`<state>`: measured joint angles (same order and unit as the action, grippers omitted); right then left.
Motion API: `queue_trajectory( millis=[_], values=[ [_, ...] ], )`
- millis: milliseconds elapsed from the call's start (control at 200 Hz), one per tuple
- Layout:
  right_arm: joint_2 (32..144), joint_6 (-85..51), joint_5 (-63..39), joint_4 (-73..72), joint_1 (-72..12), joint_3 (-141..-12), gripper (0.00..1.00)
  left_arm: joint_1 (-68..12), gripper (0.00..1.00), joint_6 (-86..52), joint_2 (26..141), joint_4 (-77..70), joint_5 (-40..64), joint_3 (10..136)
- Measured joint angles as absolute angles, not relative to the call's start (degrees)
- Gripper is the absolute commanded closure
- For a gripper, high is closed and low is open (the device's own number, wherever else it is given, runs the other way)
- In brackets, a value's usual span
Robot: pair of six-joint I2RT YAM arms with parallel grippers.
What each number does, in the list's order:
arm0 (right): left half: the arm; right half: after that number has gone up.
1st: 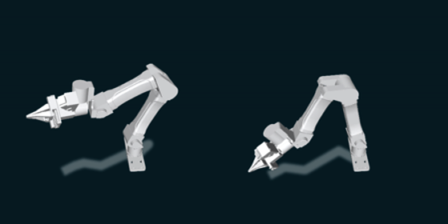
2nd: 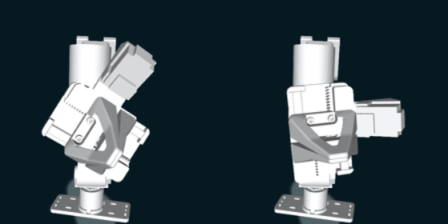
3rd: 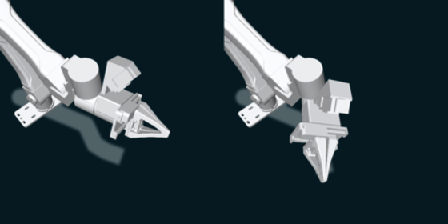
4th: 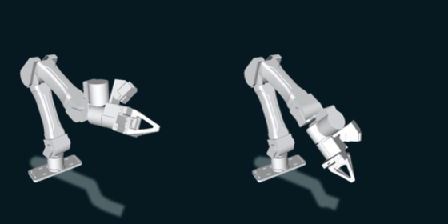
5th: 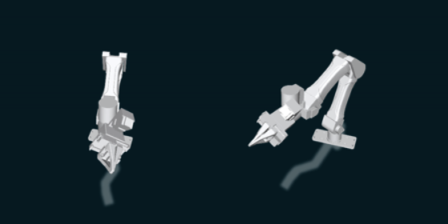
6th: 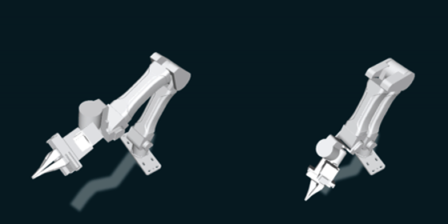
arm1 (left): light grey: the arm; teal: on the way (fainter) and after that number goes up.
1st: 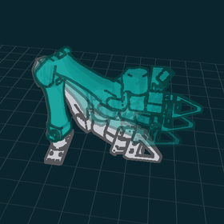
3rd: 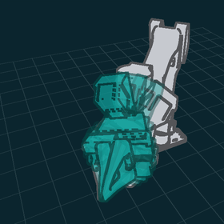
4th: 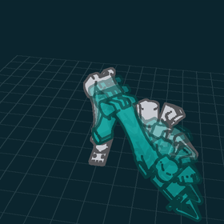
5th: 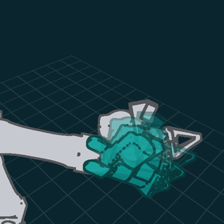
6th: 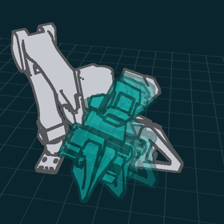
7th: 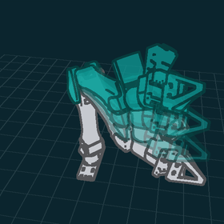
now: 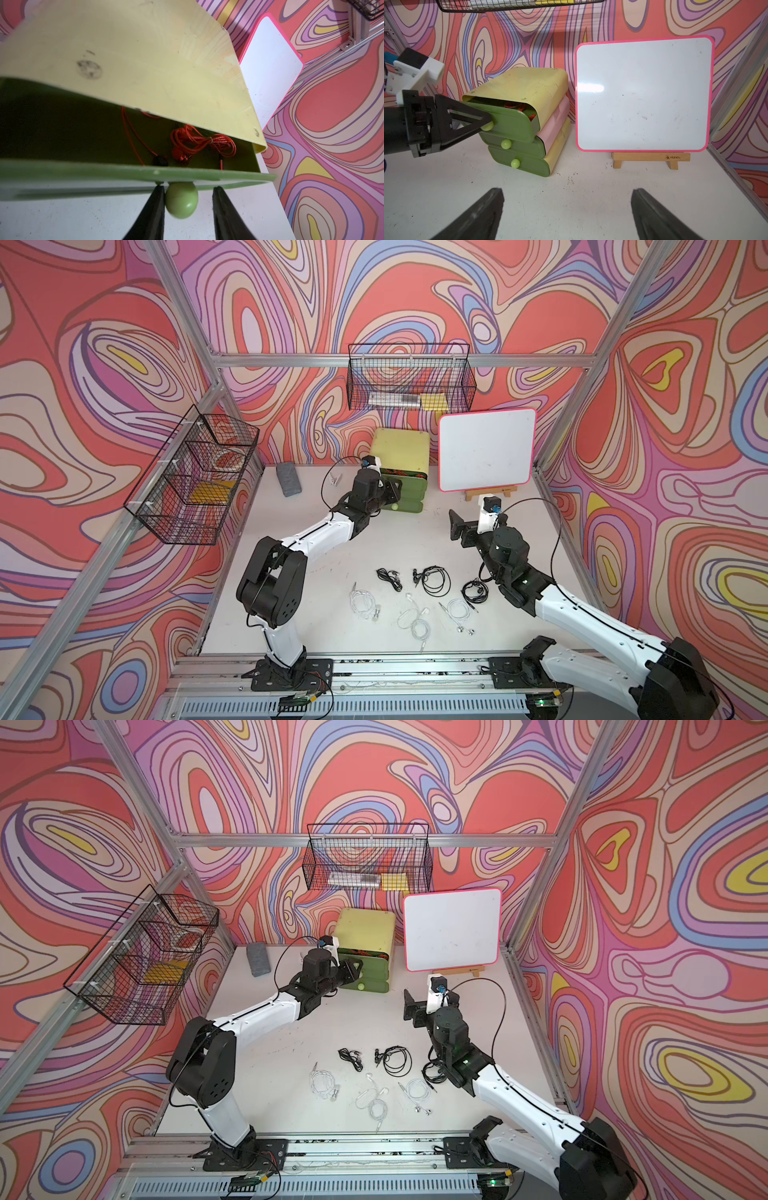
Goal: Place the wired earphones into the drawer by color
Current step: Close the drawer in the storage box.
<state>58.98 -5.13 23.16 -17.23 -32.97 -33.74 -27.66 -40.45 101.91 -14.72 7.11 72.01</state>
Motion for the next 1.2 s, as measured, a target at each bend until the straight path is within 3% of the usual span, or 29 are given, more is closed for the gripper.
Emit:
queue_trajectory(
  millis=[961,1202],
  values=[
    [58.98,-4.93,23.2,-17.26,-32.97,-33.74,0.02,-27.33,0.63,-36.84,107.92,-20.58,8.23,76.47],
    [59.02,-4.93,23.2,-17.3,-32.97,-33.74,0.02,-27.33,0.55,-36.91,106.94,-20.58,8.58,75.16]
  ],
)
